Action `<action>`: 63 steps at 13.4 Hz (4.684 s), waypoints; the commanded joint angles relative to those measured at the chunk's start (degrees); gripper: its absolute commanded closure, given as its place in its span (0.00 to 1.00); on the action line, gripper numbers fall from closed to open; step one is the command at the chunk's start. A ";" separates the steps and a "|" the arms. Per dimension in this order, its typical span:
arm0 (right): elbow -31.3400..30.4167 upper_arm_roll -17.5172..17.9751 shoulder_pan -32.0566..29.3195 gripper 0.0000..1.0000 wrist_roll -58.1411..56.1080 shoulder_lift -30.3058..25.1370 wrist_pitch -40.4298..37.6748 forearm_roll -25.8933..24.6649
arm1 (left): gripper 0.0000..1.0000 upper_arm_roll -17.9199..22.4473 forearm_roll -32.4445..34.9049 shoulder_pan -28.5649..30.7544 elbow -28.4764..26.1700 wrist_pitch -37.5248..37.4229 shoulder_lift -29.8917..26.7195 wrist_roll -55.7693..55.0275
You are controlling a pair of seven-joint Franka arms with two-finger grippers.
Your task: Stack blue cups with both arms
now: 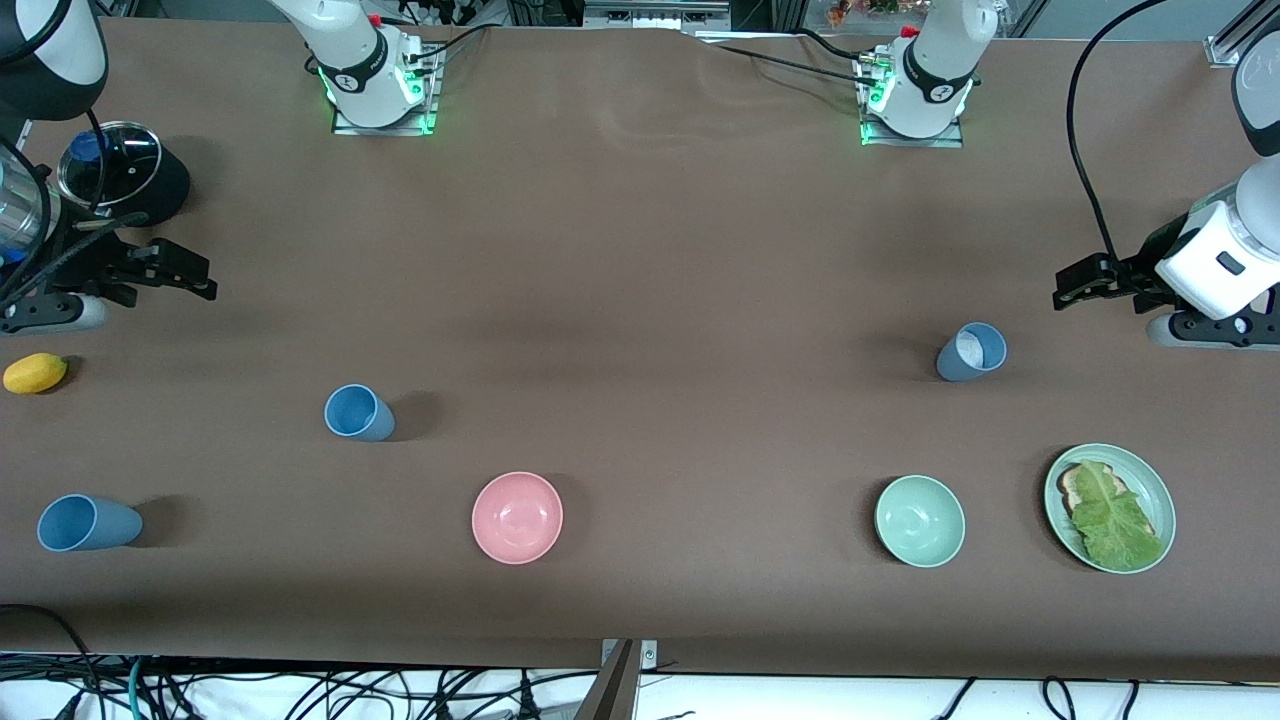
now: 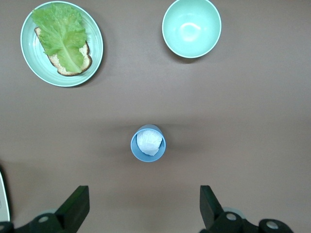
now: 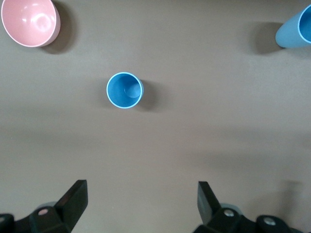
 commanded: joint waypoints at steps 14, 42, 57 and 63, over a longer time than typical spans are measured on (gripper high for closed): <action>1.73 0.31 1.66 0.00 3.15 0.27 -2.38 -2.88 | 0.00 0.25 1.17 -0.21 -0.12 0.29 -0.15 0.27; 1.82 0.22 1.58 0.00 3.06 0.36 -1.59 -2.61 | 0.00 0.25 1.17 -0.39 -0.30 0.29 -0.06 0.10; 1.82 0.05 1.23 0.00 3.06 0.62 -1.94 -2.44 | 0.00 0.25 1.08 2.41 -1.00 -0.41 4.05 9.04; 1.91 -0.13 0.70 0.00 2.27 1.59 -0.80 -0.78 | 0.00 0.25 0.47 4.45 -5.72 7.63 11.89 9.59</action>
